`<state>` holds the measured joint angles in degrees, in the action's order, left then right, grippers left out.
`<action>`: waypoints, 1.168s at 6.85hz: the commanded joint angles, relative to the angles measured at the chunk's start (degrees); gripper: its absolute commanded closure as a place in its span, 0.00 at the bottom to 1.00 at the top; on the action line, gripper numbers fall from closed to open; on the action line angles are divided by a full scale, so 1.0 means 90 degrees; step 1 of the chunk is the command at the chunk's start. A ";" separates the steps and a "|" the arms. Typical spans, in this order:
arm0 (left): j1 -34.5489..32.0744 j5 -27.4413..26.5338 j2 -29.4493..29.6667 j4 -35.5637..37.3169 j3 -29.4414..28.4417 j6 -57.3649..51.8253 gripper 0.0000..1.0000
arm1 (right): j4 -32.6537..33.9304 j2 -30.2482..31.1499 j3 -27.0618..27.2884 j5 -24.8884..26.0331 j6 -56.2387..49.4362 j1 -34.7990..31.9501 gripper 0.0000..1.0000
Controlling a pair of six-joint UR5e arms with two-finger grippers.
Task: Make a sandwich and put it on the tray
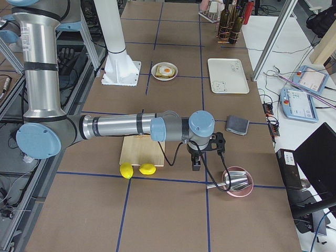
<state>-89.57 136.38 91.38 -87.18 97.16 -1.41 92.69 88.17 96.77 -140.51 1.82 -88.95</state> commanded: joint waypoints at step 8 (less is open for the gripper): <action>0.3005 0.0014 0.0919 -0.3809 0.0230 0.6353 0.00 | -0.4547 0.2466 0.1598 0.0368 0.5178 0.2624 0.00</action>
<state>-66.28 138.33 97.45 -119.62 99.03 48.44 53.84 106.90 108.21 -137.76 45.28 -69.34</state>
